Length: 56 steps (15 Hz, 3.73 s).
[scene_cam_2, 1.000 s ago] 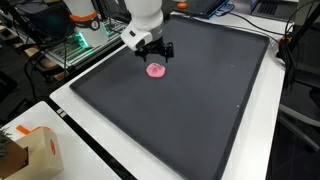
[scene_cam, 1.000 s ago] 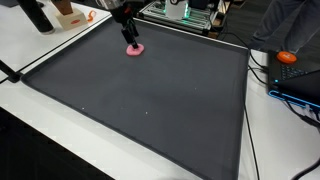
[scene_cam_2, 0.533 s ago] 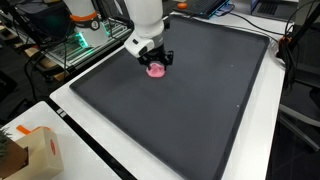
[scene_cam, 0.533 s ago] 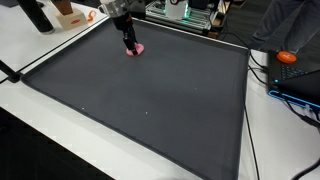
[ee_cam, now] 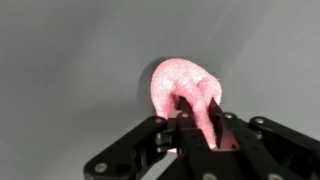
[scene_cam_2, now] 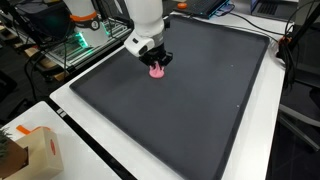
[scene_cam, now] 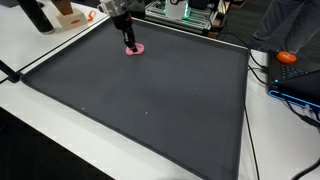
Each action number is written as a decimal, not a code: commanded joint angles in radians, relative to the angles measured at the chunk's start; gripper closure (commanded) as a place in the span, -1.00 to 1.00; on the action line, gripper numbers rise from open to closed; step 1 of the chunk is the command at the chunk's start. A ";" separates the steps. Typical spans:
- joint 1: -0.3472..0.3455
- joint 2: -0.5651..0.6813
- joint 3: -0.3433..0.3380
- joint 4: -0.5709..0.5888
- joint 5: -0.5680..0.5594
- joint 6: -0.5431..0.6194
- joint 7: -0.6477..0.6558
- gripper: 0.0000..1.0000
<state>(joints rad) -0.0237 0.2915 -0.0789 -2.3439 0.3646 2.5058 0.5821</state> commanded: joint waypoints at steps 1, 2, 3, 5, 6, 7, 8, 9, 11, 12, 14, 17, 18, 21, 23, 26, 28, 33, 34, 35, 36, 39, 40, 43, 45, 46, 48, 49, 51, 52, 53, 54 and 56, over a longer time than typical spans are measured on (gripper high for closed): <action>0.007 0.008 -0.003 -0.014 -0.011 0.024 -0.003 1.00; 0.008 0.009 -0.004 -0.014 -0.014 0.023 0.000 0.95; 0.009 0.008 -0.005 -0.012 -0.016 0.018 0.002 0.99; 0.011 0.008 -0.010 -0.010 -0.027 0.011 0.010 0.99; 0.011 0.007 -0.010 -0.009 -0.029 0.007 0.010 0.98; 0.008 0.004 -0.008 -0.009 -0.023 0.000 0.007 0.97; 0.010 0.001 -0.009 -0.011 -0.025 0.007 0.009 0.39; 0.008 -0.004 -0.008 -0.012 -0.023 -0.002 0.004 0.36; 0.005 -0.009 -0.008 -0.010 -0.021 -0.016 0.001 0.09; 0.002 -0.010 -0.008 -0.003 -0.023 -0.045 -0.001 -0.04; -0.004 -0.012 -0.009 0.006 -0.016 -0.092 0.001 -0.35; -0.016 -0.023 -0.012 0.023 -0.004 -0.159 -0.004 -0.80; -0.022 -0.028 -0.013 0.029 0.006 -0.189 -0.009 -0.94; -0.046 -0.037 -0.022 0.056 0.034 -0.254 -0.020 -1.00; -0.069 -0.033 -0.031 0.082 0.066 -0.284 -0.024 -1.00; -0.101 -0.013 -0.046 0.123 0.109 -0.336 -0.023 -1.00; -0.121 0.004 -0.056 0.148 0.133 -0.364 -0.023 -1.00; -0.157 0.065 -0.072 0.209 0.174 -0.413 -0.034 -1.00; -0.163 0.078 -0.074 0.222 0.179 -0.422 -0.036 -1.00; -0.167 0.093 -0.074 0.235 0.182 -0.428 -0.040 -1.00; -0.171 0.107 -0.074 0.249 0.183 -0.438 -0.042 -1.00; -0.178 0.151 -0.075 0.293 0.174 -0.472 -0.051 -1.00; -0.178 0.164 -0.074 0.309 0.169 -0.484 -0.055 -1.00; -0.173 0.202 -0.071 0.362 0.148 -0.522 -0.081 -1.00; -0.164 0.226 -0.067 0.402 0.122 -0.551 -0.107 -1.00; -0.157 0.239 -0.065 0.423 0.103 -0.565 -0.121 -1.00; -0.143 0.259 -0.060 0.462 0.058 -0.593 -0.150 -1.00; -0.131 0.268 -0.056 0.478 0.032 -0.598 -0.166 -1.00; -0.107 0.284 -0.051 0.507 -0.035 -0.601 -0.199 -1.00; -0.096 0.289 -0.045 0.517 -0.060 -0.596 -0.220 -1.00; -0.083 0.293 -0.042 0.525 -0.090 -0.587 -0.238 -1.00; -0.073 0.296 -0.038 0.533 -0.115 -0.584 -0.261 -1.00; -0.053 0.298 -0.028 0.547 -0.165 -0.577 -0.307 -1.00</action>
<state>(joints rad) -0.0986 0.5673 -0.1155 -1.8334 0.2739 1.9328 0.3394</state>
